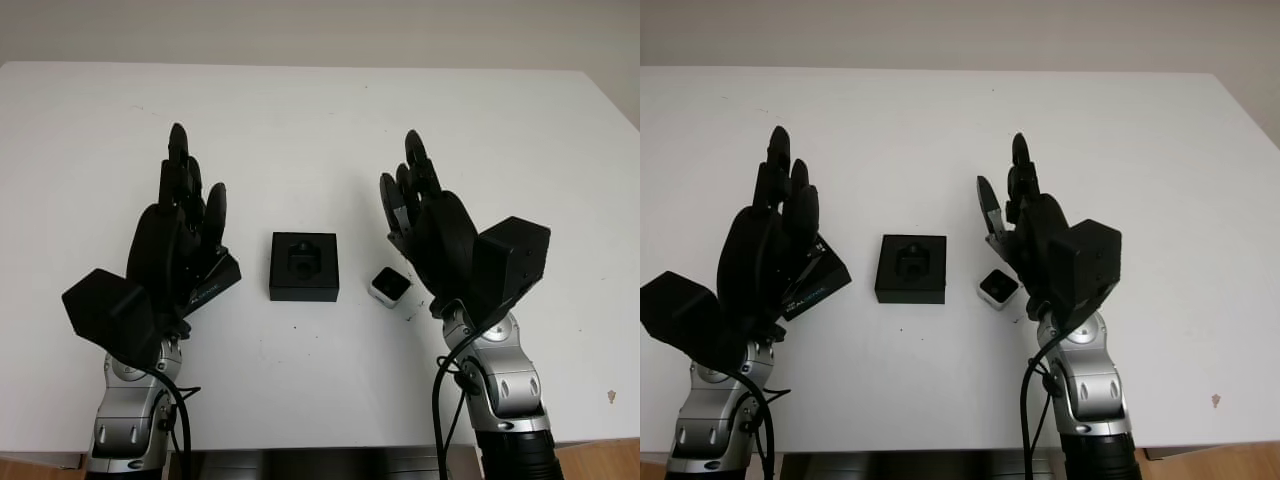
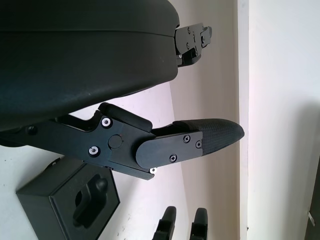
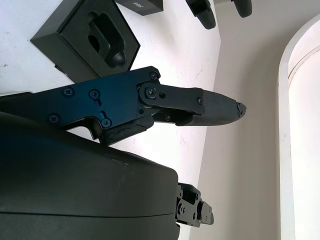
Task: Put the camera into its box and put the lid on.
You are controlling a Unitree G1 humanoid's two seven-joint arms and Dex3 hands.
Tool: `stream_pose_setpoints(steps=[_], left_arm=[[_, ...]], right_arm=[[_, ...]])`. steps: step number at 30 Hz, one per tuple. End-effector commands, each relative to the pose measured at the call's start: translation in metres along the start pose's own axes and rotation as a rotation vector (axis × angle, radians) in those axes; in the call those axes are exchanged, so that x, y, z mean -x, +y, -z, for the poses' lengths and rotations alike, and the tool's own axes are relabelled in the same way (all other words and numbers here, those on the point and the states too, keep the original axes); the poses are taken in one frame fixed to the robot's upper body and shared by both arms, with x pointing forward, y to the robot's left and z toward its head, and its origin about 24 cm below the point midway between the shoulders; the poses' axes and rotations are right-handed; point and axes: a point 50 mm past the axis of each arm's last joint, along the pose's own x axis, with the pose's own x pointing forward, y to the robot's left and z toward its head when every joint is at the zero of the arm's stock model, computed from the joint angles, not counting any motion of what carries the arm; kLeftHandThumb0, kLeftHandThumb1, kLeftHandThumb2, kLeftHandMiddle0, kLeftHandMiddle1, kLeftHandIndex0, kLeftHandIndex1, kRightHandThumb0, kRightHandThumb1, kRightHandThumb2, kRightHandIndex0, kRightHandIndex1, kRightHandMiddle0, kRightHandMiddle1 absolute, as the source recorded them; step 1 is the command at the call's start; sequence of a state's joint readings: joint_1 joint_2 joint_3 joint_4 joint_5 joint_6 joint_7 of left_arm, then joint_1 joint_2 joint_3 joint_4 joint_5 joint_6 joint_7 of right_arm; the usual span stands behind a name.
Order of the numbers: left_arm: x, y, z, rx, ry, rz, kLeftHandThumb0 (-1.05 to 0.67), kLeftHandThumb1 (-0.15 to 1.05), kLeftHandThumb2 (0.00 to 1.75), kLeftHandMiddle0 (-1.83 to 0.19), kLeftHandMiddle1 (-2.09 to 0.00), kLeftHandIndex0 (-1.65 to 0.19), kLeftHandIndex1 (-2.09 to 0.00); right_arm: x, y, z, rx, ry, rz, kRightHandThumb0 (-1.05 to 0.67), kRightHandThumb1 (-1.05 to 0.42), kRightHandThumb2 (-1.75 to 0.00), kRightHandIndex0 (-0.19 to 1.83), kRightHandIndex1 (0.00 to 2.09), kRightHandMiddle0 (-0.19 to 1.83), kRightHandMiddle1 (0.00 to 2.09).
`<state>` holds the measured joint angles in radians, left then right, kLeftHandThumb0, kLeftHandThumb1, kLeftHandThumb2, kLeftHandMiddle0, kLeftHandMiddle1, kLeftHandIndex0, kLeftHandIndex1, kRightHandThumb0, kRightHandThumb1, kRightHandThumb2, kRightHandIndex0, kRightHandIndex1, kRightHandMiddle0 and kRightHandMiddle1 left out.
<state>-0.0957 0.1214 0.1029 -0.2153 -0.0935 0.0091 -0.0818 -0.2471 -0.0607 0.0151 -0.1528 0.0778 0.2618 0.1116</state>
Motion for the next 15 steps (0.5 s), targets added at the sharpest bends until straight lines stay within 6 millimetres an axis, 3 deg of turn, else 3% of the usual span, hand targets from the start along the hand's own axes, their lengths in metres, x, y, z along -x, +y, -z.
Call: stream_pose_setpoints(steps=[1,10,13,15], left_arm=[[-0.002,0.000,-0.003,0.002,-0.020,-0.002,-0.69,1.05,0.59,0.19,-0.05,0.18,-0.05],[-0.001,-0.001,-0.002,-0.004,-0.012,-0.003,-0.69,1.05,0.59,0.19,-0.04,0.19,-0.05],[-0.001,0.000,-0.002,-0.005,-0.013,-0.009,-0.69,1.05,0.59,0.18,-0.05,0.18,-0.05],[0.000,0.000,-0.003,-0.002,-0.014,-0.011,-0.69,1.05,0.59,0.19,-0.05,0.18,-0.05]], right_arm=[[-0.001,0.000,-0.004,0.003,-0.020,-0.002,-0.71,-1.05,-0.49,-0.19,0.04,-0.18,0.05],[-0.003,-0.003,-0.004,-0.004,-0.020,-0.011,-0.71,-1.05,-0.48,-0.19,0.04,-0.18,0.05],[-0.005,-0.013,-0.010,-0.003,-0.037,-0.009,-0.72,-1.05,-0.37,-0.17,0.05,-0.14,0.07],[-0.006,-0.027,-0.019,0.047,-0.075,-0.045,-0.65,-1.03,-0.17,-0.13,0.07,-0.08,0.09]])
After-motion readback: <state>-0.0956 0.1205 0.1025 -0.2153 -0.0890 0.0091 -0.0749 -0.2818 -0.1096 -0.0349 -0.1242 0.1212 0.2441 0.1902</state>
